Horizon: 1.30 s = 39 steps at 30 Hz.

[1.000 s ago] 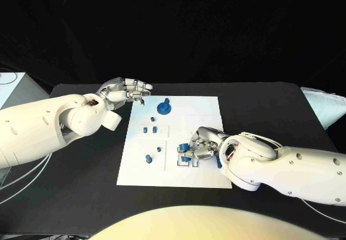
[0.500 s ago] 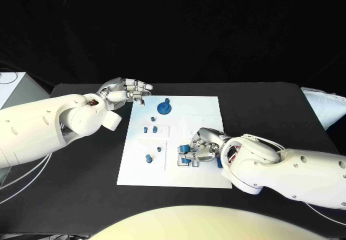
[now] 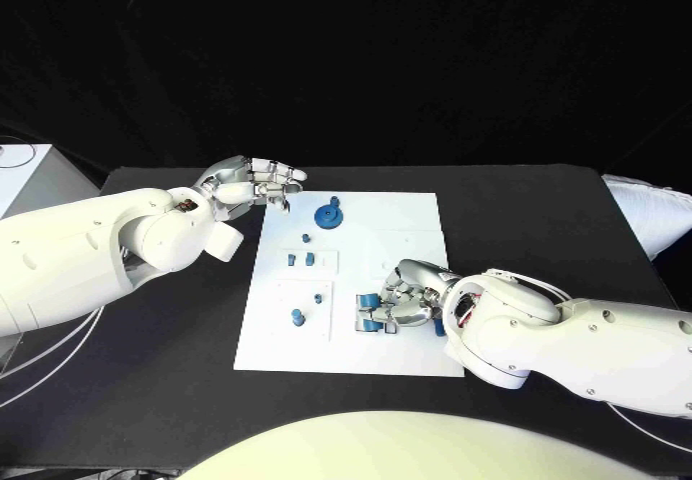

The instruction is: Assemble the parts on the task board

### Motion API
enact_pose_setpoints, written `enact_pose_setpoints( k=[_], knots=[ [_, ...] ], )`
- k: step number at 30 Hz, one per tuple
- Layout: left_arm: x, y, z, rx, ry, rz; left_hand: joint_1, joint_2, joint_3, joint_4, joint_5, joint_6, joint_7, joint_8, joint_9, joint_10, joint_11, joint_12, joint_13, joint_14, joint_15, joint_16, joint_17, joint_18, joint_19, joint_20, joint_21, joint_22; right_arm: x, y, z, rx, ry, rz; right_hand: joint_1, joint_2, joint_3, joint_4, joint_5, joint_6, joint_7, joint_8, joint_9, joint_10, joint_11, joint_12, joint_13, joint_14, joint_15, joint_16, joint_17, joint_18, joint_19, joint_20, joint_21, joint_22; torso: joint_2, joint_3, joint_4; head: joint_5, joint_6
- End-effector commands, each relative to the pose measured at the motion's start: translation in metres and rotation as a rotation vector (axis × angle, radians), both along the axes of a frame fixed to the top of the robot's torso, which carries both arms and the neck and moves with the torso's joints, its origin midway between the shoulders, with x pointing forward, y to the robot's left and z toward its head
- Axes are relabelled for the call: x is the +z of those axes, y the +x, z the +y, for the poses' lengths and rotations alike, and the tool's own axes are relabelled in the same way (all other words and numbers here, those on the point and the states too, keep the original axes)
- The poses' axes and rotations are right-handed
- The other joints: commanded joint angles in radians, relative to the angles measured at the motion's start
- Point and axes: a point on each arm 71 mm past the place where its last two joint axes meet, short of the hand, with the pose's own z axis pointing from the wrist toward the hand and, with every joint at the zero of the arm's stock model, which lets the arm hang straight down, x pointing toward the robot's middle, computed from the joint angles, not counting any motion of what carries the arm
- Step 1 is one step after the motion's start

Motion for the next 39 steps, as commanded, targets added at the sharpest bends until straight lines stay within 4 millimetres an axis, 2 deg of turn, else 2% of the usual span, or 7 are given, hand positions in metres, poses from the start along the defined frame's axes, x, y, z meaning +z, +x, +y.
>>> enact_pose_setpoints(
  k=[1,17,23,26,29,36,39],
  knots=[
    [0.001,-0.001,-0.003,-0.027,-0.004,0.0,-0.008,0.0,-0.003,0.005,0.004,-0.008,0.006,0.006,-0.001,-0.006,-0.003,0.002,-0.001,-0.005,0.002,0.003,-0.001,0.015,0.001,0.009,-0.007,-0.001,-0.005,-0.002,0.0,0.018,-0.012,0.056,0.001,0.008,0.004,0.001,0.007,0.005,-0.013,0.006,0.001,0.096,-0.007,0.003,0.25,0.102,-0.006,0.006,0.263,-0.01,0.092,-0.008,0.001,0.247,0.0,-0.0005,0.0004,0.001,0.0],
    [0.0,-0.001,-0.003,-0.028,-0.003,0.001,-0.008,0.0,-0.003,0.005,0.004,-0.008,0.006,0.007,-0.001,-0.008,-0.003,0.002,-0.001,-0.006,0.002,0.003,-0.001,0.015,0.001,0.009,-0.007,-0.001,-0.008,0.005,0.001,0.007,-0.017,0.052,-0.014,-0.001,0.001,0.003,-0.004,0.002,-0.012,0.01,0.001,0.095,-0.005,0.001,0.249,0.102,-0.005,0.006,0.263,-0.009,0.09,-0.008,-0.004,0.246,0.001,-0.0007,0.0011,0.002,0.0],
    [0.0,-0.001,-0.003,-0.028,-0.003,0.002,-0.009,0.001,-0.003,0.006,0.004,-0.009,0.007,0.008,-0.001,-0.009,-0.003,0.002,-0.001,-0.006,0.002,0.003,-0.002,0.015,0.0,0.009,-0.008,-0.002,-0.009,0.006,0.002,0.013,-0.024,0.052,-0.035,-0.02,-0.013,0.003,-0.054,-0.003,-0.011,0.017,0.001,0.093,-0.004,-0.004,0.246,0.102,-0.004,0.006,0.263,-0.008,0.089,-0.007,-0.011,0.244,0.001,-0.0005,0.0009,0.003,0.0],
    [0.0,-0.001,-0.003,-0.028,-0.002,0.002,-0.009,0.001,-0.003,0.006,0.004,-0.009,0.007,0.008,-0.001,-0.009,-0.003,0.002,-0.001,-0.006,0.002,0.003,-0.002,0.015,0.0,0.009,-0.008,-0.002,-0.009,0.007,0.002,0.012,-0.026,0.047,-0.064,-0.028,-0.05,0.004,-0.143,-0.009,-0.01,0.026,0.001,0.089,-0.003,-0.012,0.242,0.102,-0.003,0.006,0.263,-0.006,0.086,-0.006,-0.019,0.242,0.0,-0.0002,0.0005,0.004,0.0],
    [0.0,-0.001,-0.003,-0.028,-0.002,0.002,-0.009,0.001,-0.003,0.006,0.004,-0.009,0.007,0.008,-0.001,-0.009,-0.003,0.002,-0.001,-0.006,0.002,0.003,-0.002,0.015,0.0,0.009,-0.008,-0.002,-0.009,0.008,0.001,0.011,-0.028,0.038,-0.083,-0.025,-0.086,0.004,-0.11,-0.015,-0.009,0.032,0.002,0.086,-0.002,-0.018,0.239,0.102,-0.002,0.006,0.263,-0.004,0.084,-0.005,-0.027,0.24,0.0,0.0,0.0001,0.004,0.0],
    [0.0,-0.001,-0.003,-0.027,-0.002,0.002,-0.009,0.001,-0.003,0.006,0.004,-0.009,0.007,0.008,-0.001,-0.009,-0.003,0.002,-0.001,-0.006,0.002,0.003,-0.002,0.015,0.0,0.009,-0.008,-0.002,-0.008,0.009,0.0,0.013,-0.038,0.014,-0.114,0.004,-0.235,0.006,-0.209,-0.028,-0.007,0.051,0.002,0.082,0.0,-0.029,0.234,0.102,-0.001,0.006,0.263,-0.003,0.082,-0.003,-0.034,0.238,0.0,0.0005,0.0003,0.003,0.0],
    [0.0,-0.001,-0.003,-0.027,-0.001,0.002,-0.009,0.001,-0.003,0.006,0.004,-0.009,0.007,0.008,-0.001,-0.009,-0.003,0.002,-0.001,-0.006,0.002,0.003,-0.002,0.015,0.0,0.009,-0.008,-0.002,-0.008,0.009,-0.001,0.014,-0.039,0.011,-0.117,0.001,-0.26,0.007,-0.216,-0.03,-0.006,0.054,0.001,0.081,0.0,-0.031,0.234,0.102,0.0,0.006,0.263,-0.003,0.082,-0.003,-0.035,0.238,0.0,0.0004,0.0004,0.002,0.0]
  ],
)
